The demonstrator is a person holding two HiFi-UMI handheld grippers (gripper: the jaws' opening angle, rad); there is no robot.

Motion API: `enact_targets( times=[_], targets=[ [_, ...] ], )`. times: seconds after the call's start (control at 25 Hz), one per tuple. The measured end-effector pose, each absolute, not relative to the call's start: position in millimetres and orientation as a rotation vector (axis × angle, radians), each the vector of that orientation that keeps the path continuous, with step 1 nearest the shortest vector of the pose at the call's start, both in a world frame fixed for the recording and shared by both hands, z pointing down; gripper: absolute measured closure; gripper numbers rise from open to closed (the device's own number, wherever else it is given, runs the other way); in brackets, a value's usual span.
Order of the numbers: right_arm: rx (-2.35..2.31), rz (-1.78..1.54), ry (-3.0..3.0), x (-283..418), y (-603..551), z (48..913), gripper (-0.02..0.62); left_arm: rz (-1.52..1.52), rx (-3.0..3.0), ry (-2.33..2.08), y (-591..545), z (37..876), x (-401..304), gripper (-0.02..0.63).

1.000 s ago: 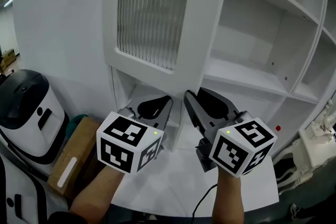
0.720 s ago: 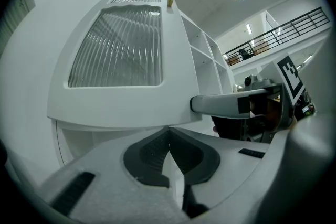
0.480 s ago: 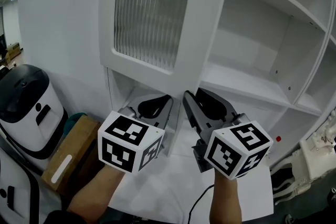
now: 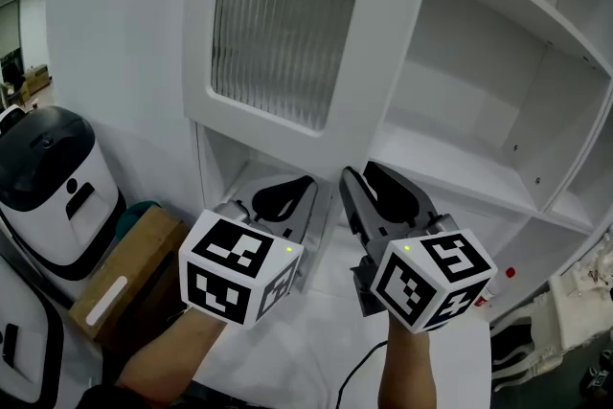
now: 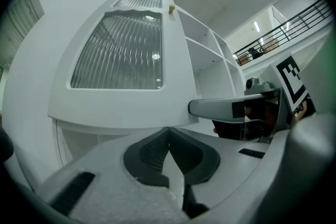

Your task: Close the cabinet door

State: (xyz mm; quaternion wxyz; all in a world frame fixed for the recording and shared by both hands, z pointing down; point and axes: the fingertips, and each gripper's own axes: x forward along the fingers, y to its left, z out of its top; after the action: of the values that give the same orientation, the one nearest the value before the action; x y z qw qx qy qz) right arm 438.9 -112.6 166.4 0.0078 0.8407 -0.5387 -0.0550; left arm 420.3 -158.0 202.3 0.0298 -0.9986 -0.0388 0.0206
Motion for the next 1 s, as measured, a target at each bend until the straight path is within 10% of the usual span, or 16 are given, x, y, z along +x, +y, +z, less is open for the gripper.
enact_targets(
  times=[1.0],
  targets=[
    [2.69,-0.218,-1.554,485.1,-120.7,166.1,0.468,0.043,-3.074,-0.127,-162.8,206.3,454.7,0.594]
  ],
)
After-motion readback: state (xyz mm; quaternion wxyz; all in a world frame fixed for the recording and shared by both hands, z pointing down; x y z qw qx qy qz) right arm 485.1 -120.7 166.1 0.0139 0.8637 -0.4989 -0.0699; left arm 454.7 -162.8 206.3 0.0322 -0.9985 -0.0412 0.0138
